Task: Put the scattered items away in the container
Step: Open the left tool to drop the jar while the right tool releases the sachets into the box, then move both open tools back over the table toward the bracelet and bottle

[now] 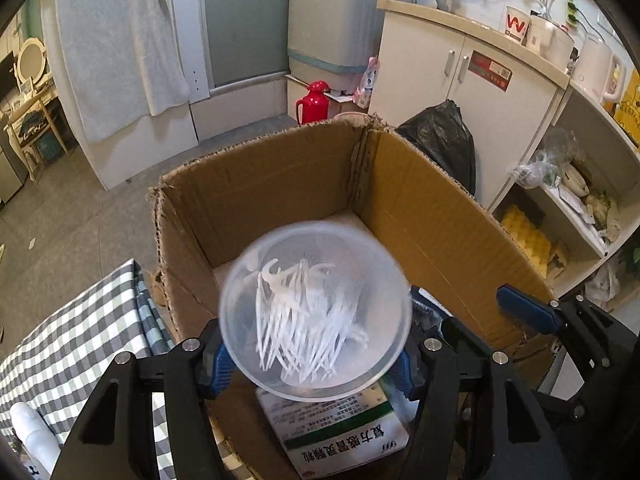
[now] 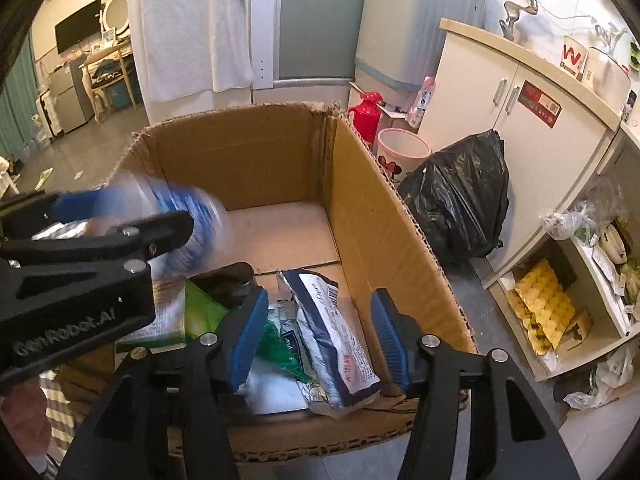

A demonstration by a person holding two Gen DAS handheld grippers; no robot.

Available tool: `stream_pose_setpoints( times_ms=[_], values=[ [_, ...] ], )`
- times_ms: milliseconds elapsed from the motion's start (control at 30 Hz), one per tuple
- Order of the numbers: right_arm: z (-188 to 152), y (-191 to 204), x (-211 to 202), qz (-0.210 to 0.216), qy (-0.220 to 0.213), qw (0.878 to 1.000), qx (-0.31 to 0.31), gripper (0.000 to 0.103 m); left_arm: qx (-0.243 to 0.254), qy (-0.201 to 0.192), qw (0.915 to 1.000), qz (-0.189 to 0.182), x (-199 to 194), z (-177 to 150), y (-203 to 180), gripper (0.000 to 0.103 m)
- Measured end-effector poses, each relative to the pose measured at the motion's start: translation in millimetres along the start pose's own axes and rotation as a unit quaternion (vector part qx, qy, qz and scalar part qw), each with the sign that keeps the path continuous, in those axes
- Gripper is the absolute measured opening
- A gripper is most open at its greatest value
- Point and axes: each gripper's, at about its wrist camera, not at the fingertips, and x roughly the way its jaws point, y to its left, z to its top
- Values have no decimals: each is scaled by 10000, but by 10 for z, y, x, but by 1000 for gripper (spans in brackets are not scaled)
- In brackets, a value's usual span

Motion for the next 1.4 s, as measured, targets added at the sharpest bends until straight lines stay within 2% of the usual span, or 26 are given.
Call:
stream_pose_setpoints(
  times_ms=[67, 133, 500, 600, 800, 933, 1067, 1233, 1267, 1400],
  values=[
    [10, 3, -52, 12, -59, 10000, 19, 54, 9, -135, 9999, 23, -68, 34, -10, 72],
    [28, 17, -114, 23, -124, 9999, 32, 55, -28, -282, 9996, 6, -168, 70, 5, 83],
    [128, 120, -600, 114, -661, 9977, 6, 57, -158, -651, 9977, 43, -561, 174, 110, 84],
    [150, 186, -753, 169, -864, 9961, 7, 61, -201, -757, 9969, 65, -689, 163, 162, 84],
    [206, 297, -952, 288, -1069, 9939, 19, 62, -322, -975, 9945, 223, -998, 138, 296, 84],
    [257, 311, -1020, 324, -1187, 9923, 108, 71, -408, -1149, 9917, 409, -1223, 117, 430, 84],
    [287, 332, -1109, 379, -1296, 9906, 233, 75, -553, -1182, 9898, 567, -1423, 67, 601, 84],
    [331, 388, -1313, 435, -1577, 9861, 288, 80, -679, -1450, 9837, 814, -1700, -34, 783, 84],
    [336, 401, -1354, 456, -1624, 9852, 290, 86, -698, -1504, 9825, 853, -1767, -61, 825, 84],
    [326, 501, -1580, 498, -2024, 9777, 269, 97, -794, -1742, 9773, 909, -2048, -185, 967, 92]
  ],
)
